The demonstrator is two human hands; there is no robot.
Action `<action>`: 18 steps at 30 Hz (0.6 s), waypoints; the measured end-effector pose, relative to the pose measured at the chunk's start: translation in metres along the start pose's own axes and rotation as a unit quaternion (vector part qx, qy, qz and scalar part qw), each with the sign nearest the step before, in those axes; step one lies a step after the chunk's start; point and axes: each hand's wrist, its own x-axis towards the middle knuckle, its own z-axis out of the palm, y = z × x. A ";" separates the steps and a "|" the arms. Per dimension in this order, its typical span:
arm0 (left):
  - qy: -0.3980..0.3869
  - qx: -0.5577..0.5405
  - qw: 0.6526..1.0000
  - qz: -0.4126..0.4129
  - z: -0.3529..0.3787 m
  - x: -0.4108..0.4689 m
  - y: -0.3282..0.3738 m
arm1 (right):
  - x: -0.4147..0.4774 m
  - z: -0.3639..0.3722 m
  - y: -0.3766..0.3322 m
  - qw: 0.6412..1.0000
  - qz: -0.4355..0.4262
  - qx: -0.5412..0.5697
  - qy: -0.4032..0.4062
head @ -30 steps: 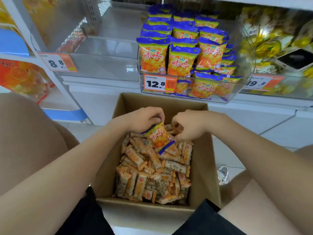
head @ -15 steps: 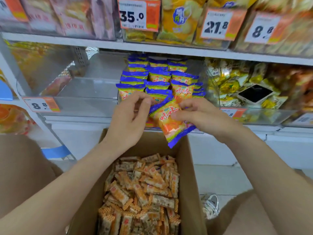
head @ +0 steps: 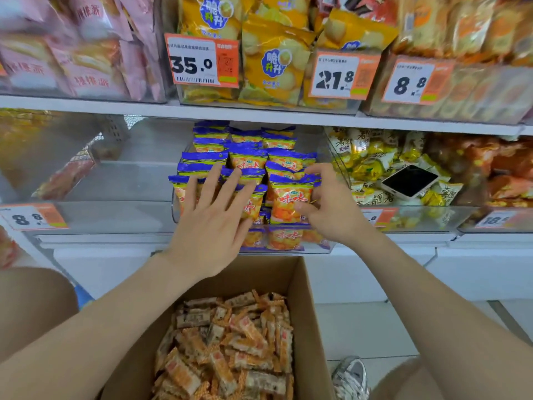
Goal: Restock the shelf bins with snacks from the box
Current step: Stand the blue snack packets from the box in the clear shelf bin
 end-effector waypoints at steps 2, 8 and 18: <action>-0.005 0.017 1.000 0.004 0.007 0.002 0.000 | 0.000 -0.001 0.002 0.999 -0.018 -0.032 -0.038; 0.010 0.035 0.999 -0.008 0.010 0.006 0.004 | -0.008 0.014 -0.003 0.975 -0.083 -0.203 0.033; 0.078 0.055 0.994 -0.046 -0.005 0.027 -0.023 | 0.015 0.040 -0.013 0.928 -0.165 -0.332 0.028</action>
